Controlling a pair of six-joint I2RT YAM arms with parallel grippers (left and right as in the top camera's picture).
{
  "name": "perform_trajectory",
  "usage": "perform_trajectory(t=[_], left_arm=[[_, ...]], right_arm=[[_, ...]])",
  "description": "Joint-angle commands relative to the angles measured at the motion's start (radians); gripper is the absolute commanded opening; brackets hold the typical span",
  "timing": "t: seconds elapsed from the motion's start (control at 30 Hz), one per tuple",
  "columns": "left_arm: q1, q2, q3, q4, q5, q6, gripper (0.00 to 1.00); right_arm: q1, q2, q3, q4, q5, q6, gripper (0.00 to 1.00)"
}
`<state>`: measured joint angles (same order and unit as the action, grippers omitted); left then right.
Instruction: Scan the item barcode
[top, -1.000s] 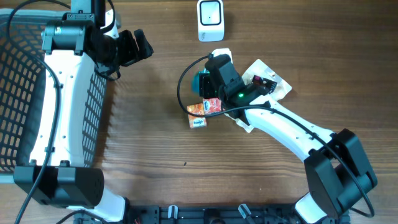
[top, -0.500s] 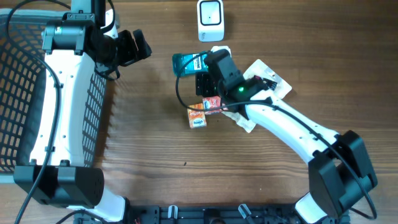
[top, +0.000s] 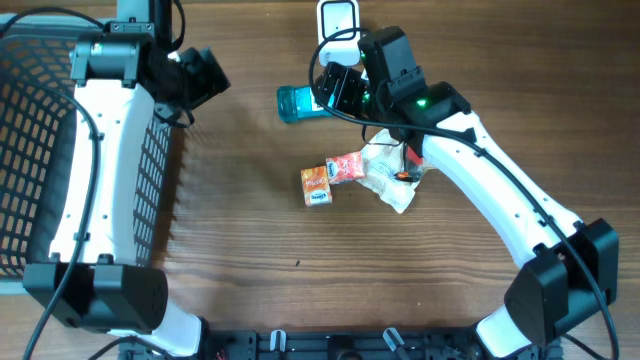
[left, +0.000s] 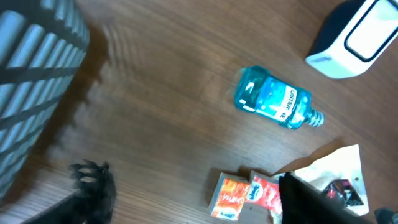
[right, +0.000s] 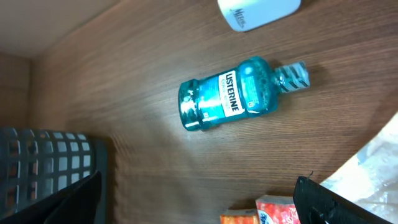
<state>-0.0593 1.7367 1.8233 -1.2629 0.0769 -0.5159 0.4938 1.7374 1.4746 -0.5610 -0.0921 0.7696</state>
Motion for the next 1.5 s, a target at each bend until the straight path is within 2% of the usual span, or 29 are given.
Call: perform_trajectory(t=[0.0,0.1,0.17,0.2,0.23,0.27,0.37,0.53,0.8,0.97,1.07,1.23,1.47], left_arm=[[-0.05,0.014,-0.077,0.112,0.03,0.016,0.52],[-0.084,0.016,-0.158,0.334,0.022,0.045,0.28],[-0.09,0.027,-0.203,0.472,0.009,0.044,0.17],[-0.092,0.036,-0.22,0.527,0.008,0.044,0.14],[-0.093,0.053,-0.241,0.597,0.008,0.043,0.07],[-0.095,0.072,-0.251,0.639,0.008,0.037,0.04],[-0.108,0.156,-0.254,0.734,0.012,0.037,0.04],[-0.167,0.327,-0.254,0.893,0.011,0.04,0.04],[-0.232,0.44,-0.254,1.04,0.01,0.041,0.04],[-0.235,0.47,-0.254,0.993,-0.151,0.041,0.04],[-0.234,0.474,-0.254,0.966,-0.182,0.044,0.04],[-0.241,0.498,-0.254,0.927,-0.065,0.044,0.04],[-0.241,0.478,-0.254,0.747,0.075,0.037,0.04]], right_arm=[[-0.019,-0.019,0.018,0.005,0.058,0.089,1.0],[-0.027,-0.019,0.018,-0.018,0.048,0.096,1.0],[-0.027,-0.019,0.018,-0.05,0.047,0.092,1.0],[-0.027,-0.019,0.018,-0.069,0.046,0.081,1.0],[-0.027,-0.019,0.018,-0.087,0.032,0.038,1.0],[-0.027,-0.02,0.018,-0.095,0.01,-0.014,1.0],[-0.027,-0.026,0.018,-0.109,-0.033,-0.097,0.94],[-0.027,-0.061,0.018,-0.184,-0.04,-0.144,0.68],[-0.027,-0.07,0.018,-0.218,-0.076,-0.168,0.68],[-0.027,-0.07,0.018,-0.239,-0.093,-0.185,0.69],[-0.027,-0.071,0.018,-0.244,-0.093,-0.191,0.69],[-0.027,-0.072,0.018,-0.245,-0.113,-0.191,0.69],[-0.027,-0.072,0.018,-0.244,-0.116,-0.19,0.7]])
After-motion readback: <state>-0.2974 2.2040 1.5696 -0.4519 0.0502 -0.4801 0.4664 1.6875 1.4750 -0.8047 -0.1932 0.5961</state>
